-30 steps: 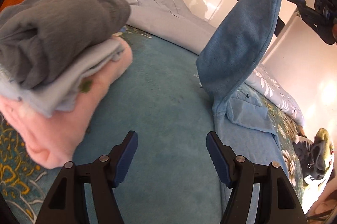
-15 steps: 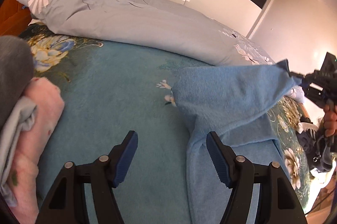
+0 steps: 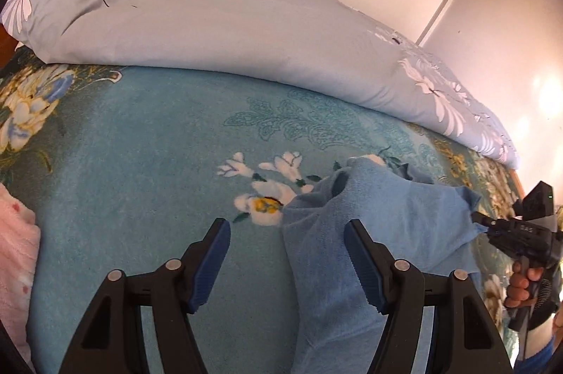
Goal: Fold clothes
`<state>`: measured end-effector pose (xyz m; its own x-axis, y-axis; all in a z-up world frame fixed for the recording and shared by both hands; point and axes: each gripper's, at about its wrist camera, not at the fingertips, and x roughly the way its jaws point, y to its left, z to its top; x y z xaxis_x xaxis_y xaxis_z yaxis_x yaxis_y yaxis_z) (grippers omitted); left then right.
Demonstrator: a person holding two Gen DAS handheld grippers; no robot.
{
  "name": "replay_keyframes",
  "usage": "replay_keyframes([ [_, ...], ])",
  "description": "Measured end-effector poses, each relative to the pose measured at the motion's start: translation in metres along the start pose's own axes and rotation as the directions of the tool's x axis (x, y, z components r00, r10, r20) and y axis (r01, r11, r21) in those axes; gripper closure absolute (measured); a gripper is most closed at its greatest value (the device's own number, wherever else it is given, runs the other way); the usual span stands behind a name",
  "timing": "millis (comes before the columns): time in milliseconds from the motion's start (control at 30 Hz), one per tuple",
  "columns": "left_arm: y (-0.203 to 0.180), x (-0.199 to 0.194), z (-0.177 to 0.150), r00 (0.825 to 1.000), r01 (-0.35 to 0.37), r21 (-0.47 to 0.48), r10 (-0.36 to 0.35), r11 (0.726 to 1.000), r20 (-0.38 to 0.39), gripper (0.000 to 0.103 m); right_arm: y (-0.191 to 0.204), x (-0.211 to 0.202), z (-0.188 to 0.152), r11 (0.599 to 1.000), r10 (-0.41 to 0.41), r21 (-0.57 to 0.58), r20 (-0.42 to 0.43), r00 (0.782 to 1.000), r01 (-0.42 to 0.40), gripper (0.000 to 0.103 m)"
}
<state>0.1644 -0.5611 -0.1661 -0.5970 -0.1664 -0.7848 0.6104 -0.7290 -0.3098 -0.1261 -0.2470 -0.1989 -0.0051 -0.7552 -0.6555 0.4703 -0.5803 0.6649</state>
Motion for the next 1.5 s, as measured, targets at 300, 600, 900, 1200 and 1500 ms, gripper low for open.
replay_keyframes([
  [300,0.011,0.019,-0.002,0.993,-0.105,0.056,0.108,0.993,-0.044,0.032,-0.003,0.0,-0.007,0.997,-0.056,-0.052,-0.035,0.998,0.054,0.095],
  [600,0.028,0.0,-0.004,1.0,-0.024,-0.016,0.024,1.0,-0.004,0.032,0.03,-0.037,-0.001,0.975,-0.144,-0.162,0.073,0.987,0.155,0.094],
  [900,0.01,0.01,-0.043,0.998,-0.017,0.079,0.022,0.997,-0.067,0.032,0.122,0.034,0.005,0.95,-0.094,-0.302,-0.03,0.995,0.081,0.087],
  [1200,0.023,-0.006,-0.065,1.0,0.021,0.024,-0.02,0.999,-0.013,0.032,0.217,0.15,0.005,0.897,-0.108,-0.442,-0.219,0.97,0.0,0.08],
  [1500,0.036,-0.009,-0.07,0.996,0.084,-0.011,-0.084,0.996,0.003,0.032,0.207,0.165,-0.014,0.912,-0.138,-0.41,-0.361,0.922,-0.025,0.08],
])
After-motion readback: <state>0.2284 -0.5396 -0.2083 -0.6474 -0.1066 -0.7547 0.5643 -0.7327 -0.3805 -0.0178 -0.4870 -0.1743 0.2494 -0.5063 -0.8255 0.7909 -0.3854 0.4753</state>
